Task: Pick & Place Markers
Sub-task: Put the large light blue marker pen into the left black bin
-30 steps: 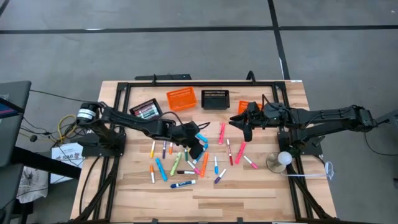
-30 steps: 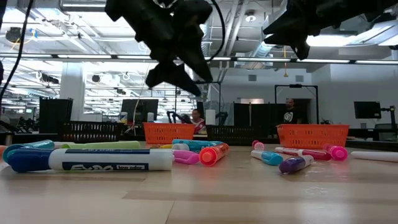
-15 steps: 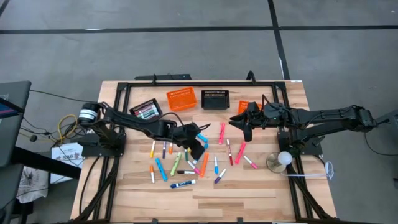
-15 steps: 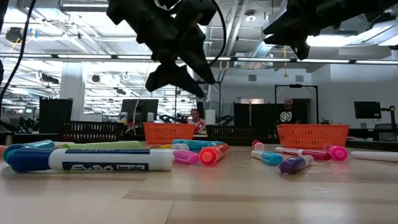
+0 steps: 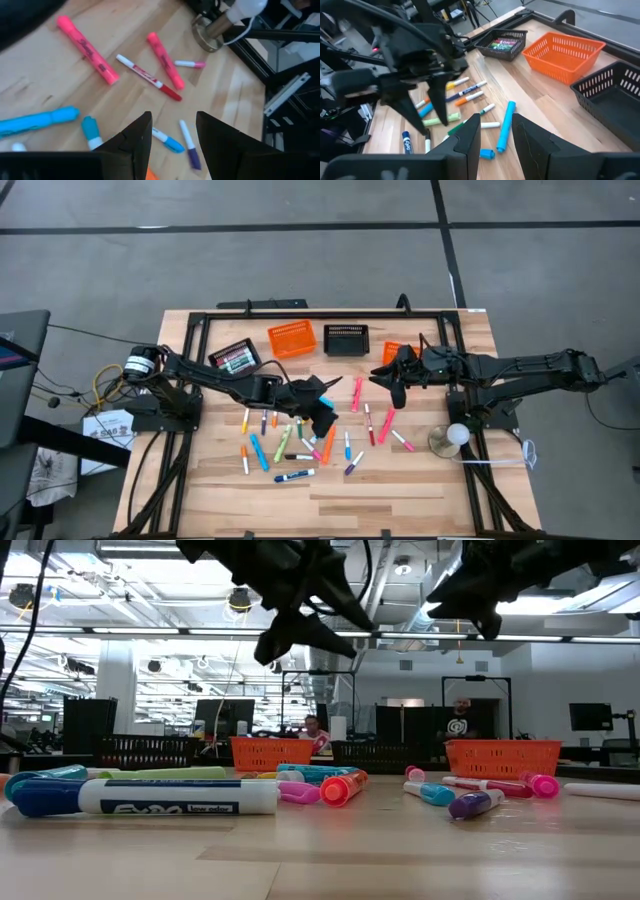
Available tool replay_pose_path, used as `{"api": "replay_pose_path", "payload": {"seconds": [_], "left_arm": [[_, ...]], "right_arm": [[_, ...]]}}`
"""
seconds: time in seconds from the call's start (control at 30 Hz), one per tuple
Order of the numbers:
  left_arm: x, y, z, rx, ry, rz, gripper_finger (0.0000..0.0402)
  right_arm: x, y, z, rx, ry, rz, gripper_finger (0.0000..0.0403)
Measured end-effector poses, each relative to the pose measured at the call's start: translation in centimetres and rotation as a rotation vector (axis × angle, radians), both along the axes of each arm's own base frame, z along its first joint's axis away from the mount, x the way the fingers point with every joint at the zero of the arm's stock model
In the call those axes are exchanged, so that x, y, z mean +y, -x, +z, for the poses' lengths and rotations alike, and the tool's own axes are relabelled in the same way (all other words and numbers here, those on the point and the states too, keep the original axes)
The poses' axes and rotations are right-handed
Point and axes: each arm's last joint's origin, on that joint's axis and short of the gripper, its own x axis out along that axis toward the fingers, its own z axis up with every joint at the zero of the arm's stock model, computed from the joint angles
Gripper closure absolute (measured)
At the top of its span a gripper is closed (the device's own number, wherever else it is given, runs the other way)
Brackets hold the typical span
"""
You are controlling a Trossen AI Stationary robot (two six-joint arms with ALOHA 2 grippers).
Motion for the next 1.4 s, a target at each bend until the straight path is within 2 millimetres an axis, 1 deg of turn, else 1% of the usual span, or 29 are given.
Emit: {"api": "replay_pose_path", "payload": {"seconds": [0.1,0.3,0.4,0.6,0.8,1.17,1.27,1.4], "left_arm": [[-0.5,-0.3,-0.3,0.005,0.040,0.041,0.0249],[-0.4,-1.0,-3.8,0.131,0.074,0.074,0.0250],[-0.6,-1.2,-4.9,0.174,0.103,0.062,0.0248],[-0.6,-0.7,-5.6,0.252,0.091,0.062,0.0248],[-0.8,-0.6,-6.1,0.285,0.129,0.015,0.0247],[-0.7,-0.6,-6.2,0.286,0.129,0.017,0.0247],[-0.7,-0.6,-6.2,0.287,0.126,0.020,0.0241],[-0.7,-0.6,-6.2,0.286,0.119,0.023,0.0221]], "right_arm": [[0.0,0.0,-0.1,0.006,0.000,-0.001,0.0301],[0.0,0.0,-0.1,0.009,0.000,-0.001,0.0301],[0.0,0.0,-0.1,0.010,-0.001,-0.001,0.0301],[0.0,0.0,-0.1,0.009,-0.002,-0.001,0.0301],[0.0,0.0,-0.1,0.009,-0.002,-0.001,0.0301],[0.0,0.0,-0.1,0.009,-0.003,0.000,0.0301],[0.0,0.0,-0.1,0.009,-0.003,0.000,0.0301],[0.0,0.0,-0.1,0.009,-0.003,0.000,0.0301]]}}
